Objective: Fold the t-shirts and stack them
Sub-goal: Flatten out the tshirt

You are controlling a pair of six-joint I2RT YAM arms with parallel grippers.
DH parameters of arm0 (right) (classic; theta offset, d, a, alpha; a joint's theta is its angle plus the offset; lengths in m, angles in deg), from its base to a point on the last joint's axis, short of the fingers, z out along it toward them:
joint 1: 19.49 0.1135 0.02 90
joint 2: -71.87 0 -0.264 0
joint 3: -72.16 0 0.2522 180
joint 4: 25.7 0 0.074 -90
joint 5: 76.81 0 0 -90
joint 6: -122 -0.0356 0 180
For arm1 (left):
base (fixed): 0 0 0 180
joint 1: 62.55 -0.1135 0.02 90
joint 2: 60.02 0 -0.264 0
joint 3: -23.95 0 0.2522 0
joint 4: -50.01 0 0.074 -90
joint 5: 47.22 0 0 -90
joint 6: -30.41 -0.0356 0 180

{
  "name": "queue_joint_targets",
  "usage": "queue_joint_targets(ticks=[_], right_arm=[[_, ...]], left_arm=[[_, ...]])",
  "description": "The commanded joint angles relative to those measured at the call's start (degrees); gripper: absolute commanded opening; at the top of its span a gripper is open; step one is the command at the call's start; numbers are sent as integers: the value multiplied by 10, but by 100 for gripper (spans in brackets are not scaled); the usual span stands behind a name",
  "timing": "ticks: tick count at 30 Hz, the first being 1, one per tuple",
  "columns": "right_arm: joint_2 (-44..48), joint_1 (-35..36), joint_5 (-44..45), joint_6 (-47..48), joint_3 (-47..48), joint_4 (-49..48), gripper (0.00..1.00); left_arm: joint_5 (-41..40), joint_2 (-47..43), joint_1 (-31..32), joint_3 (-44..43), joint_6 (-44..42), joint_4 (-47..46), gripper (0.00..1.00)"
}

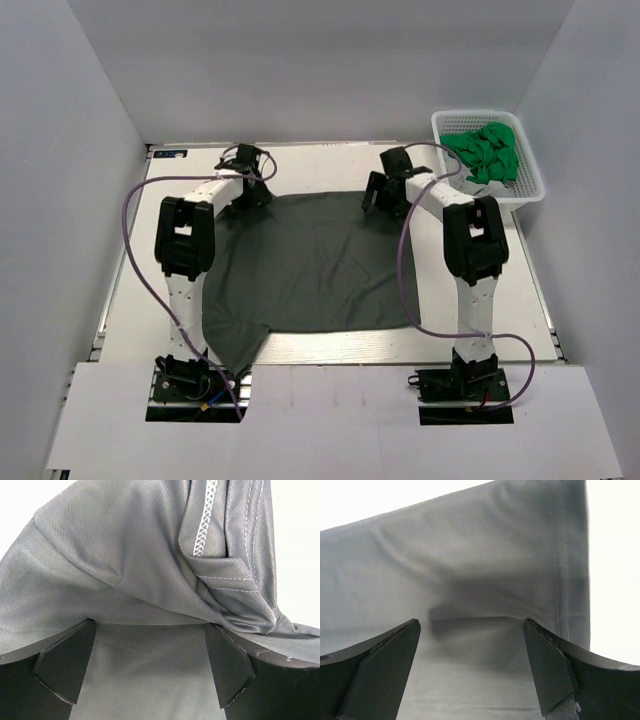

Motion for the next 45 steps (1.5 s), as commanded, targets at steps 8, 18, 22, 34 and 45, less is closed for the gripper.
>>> queue_joint_targets(ticks=[8,18,22,34,45], right_arm=[[-197,-56,45,26,285,101,90],[-129,-53,10,117,364,41,90],[-27,-43,9,140,309,41,90],[294,-34,-52,80,-125,-6,90],[458,-37,-69,38,-347,45,90]], left_arm=[[60,168,-1,-266,-76,18,100],[86,160,-13,-408,-121,-9,100],[81,58,-19,-341,-126,11,100],[201,-376,-3,239,-4,89,100],[343,-570,41,548,42,86,100]])
